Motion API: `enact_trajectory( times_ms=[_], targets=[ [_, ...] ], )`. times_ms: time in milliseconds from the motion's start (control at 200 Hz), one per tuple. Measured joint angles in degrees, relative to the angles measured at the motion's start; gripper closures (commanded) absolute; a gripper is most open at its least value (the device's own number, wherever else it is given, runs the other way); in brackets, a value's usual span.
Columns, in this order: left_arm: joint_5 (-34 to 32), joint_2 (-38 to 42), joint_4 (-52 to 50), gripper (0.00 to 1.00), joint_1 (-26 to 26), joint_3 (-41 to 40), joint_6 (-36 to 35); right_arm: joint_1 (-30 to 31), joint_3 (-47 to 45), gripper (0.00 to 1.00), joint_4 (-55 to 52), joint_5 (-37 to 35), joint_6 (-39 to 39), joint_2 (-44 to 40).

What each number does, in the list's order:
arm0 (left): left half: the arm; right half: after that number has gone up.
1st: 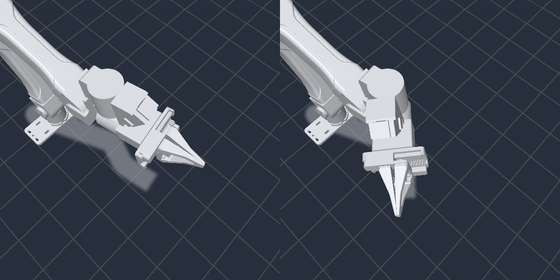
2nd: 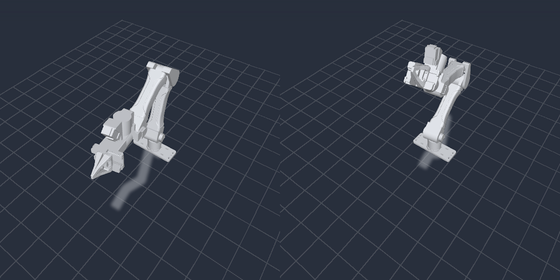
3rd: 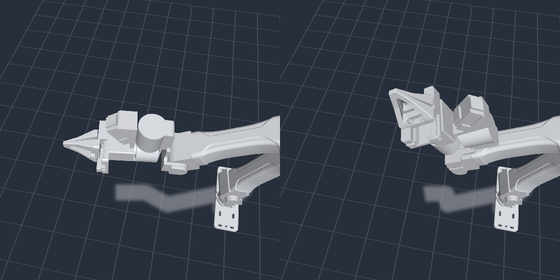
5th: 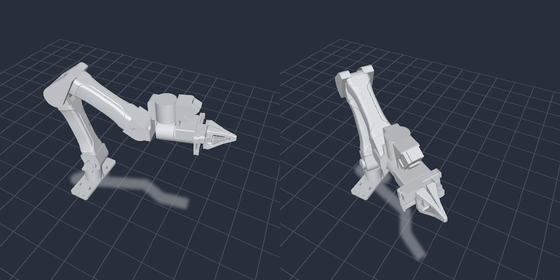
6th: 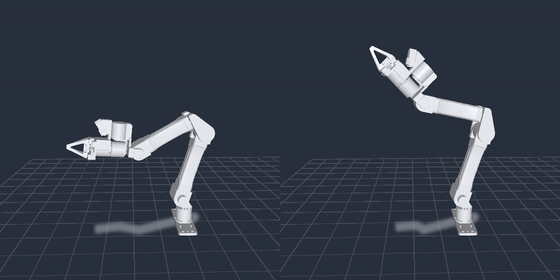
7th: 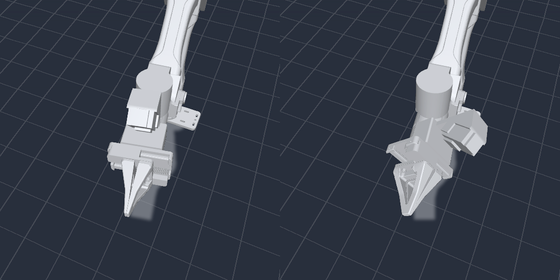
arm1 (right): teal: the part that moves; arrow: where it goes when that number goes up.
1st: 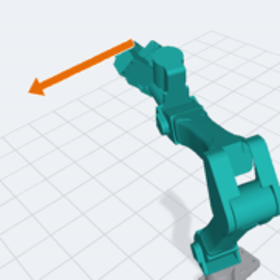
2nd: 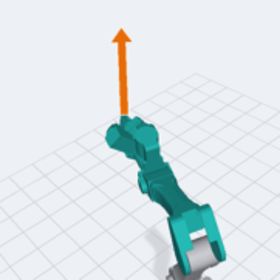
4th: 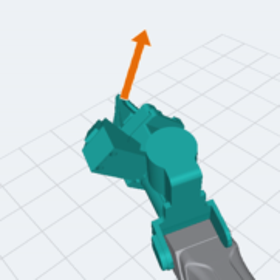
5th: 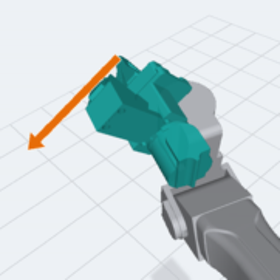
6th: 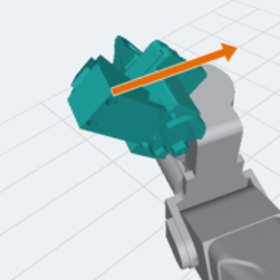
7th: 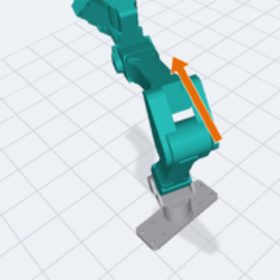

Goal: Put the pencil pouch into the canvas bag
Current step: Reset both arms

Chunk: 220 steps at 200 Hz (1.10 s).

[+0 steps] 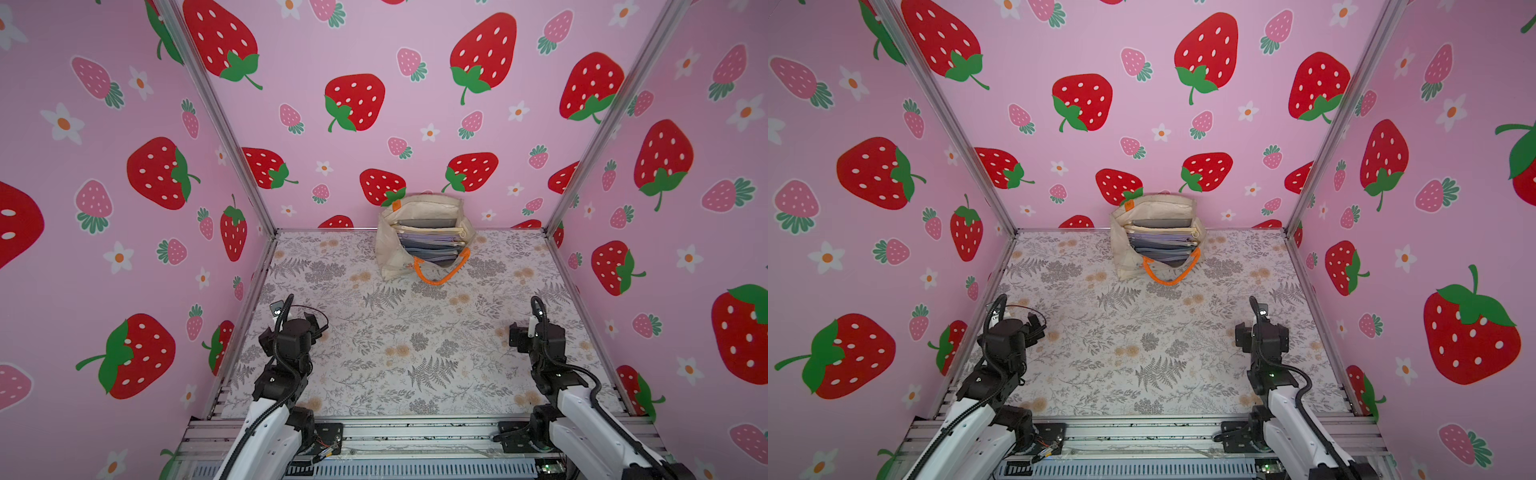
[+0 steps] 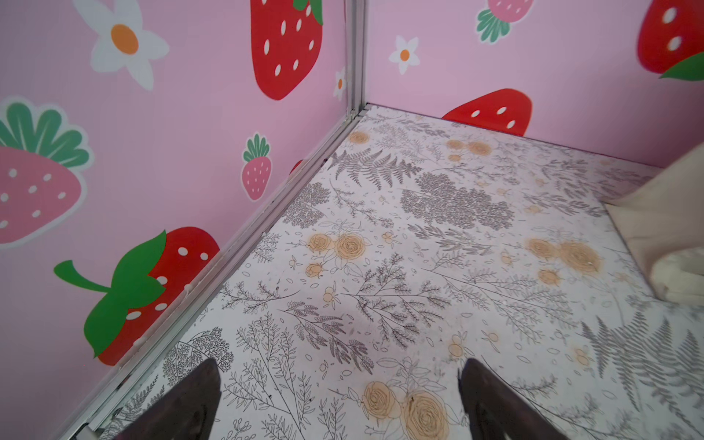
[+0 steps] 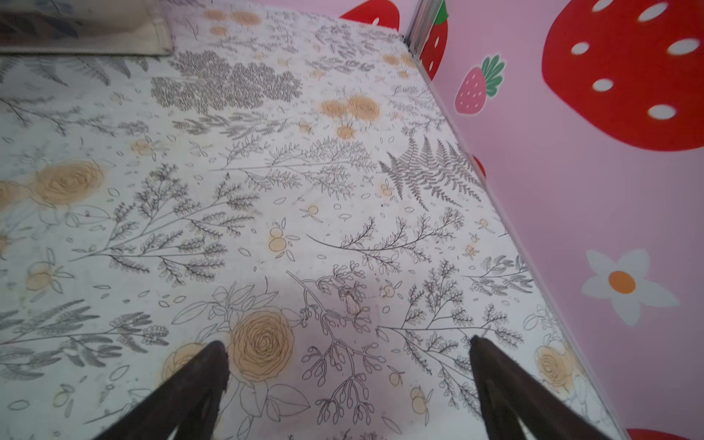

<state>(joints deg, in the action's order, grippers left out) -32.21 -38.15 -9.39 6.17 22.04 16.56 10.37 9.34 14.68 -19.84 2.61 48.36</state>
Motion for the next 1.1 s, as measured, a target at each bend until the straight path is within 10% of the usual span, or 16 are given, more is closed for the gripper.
enact_trajectory(
  times_ms=[705, 1101],
  targets=[
    [12.2, -47.8, 58.8, 0.01, -4.3, -4.5, -8.6, -7.5, 13.0, 0.01, 34.2, 3.2, -2.3, 41.7],
    [14.3, -50.4, 56.3, 0.01, -3.9, 1.2, -10.8, -7.6, 14.7, 0.01, 33.4, 3.9, -2.3, 42.2]
  ],
)
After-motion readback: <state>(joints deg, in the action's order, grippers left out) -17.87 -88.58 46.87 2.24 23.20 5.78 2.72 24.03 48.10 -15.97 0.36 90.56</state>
